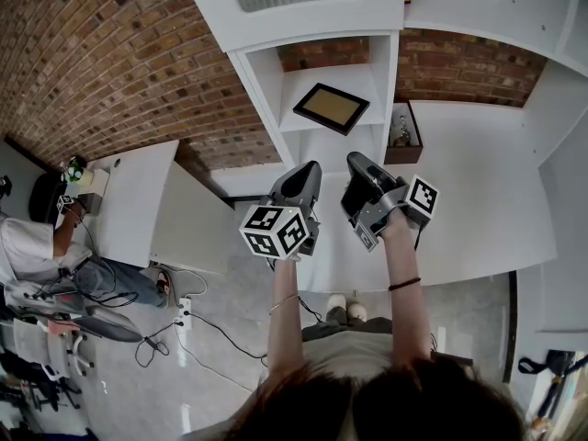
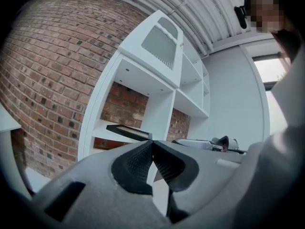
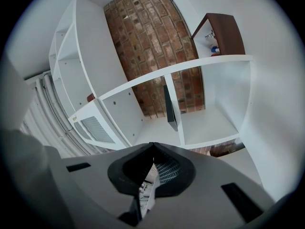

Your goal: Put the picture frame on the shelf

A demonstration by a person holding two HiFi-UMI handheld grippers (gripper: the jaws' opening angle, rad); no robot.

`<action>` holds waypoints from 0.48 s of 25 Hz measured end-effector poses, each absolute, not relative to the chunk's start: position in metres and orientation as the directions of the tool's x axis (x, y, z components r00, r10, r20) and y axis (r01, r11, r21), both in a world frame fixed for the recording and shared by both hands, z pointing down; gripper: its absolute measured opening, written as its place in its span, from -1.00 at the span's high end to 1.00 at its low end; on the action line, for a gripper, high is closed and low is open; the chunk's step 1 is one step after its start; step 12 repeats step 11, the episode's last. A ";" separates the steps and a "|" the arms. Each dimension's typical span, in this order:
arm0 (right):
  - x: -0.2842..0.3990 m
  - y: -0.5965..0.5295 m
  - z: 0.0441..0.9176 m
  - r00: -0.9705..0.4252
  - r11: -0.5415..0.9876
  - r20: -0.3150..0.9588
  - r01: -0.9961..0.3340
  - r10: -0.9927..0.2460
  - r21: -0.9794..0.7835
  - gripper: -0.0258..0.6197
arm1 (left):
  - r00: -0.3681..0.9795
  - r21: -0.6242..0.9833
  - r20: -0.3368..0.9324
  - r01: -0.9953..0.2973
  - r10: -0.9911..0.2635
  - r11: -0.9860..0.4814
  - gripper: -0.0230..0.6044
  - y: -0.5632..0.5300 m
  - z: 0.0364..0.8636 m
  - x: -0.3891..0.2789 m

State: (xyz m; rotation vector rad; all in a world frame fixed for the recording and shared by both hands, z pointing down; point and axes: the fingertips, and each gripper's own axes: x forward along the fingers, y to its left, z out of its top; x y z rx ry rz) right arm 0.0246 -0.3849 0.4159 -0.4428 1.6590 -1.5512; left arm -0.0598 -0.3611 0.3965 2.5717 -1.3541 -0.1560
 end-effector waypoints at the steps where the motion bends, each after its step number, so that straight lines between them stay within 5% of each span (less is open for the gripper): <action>1: 0.025 -0.385 0.416 -0.615 0.186 -0.314 0.265 -0.723 -0.946 0.89 | 0.568 0.252 0.013 -0.798 -0.823 -0.547 0.89 -0.361 0.397 -0.060; 12: 0.022 -0.382 0.416 -0.617 0.180 -0.309 0.263 -0.724 -0.948 0.89 | 0.575 0.257 0.012 -0.792 -0.818 -0.553 0.89 -0.359 0.397 -0.059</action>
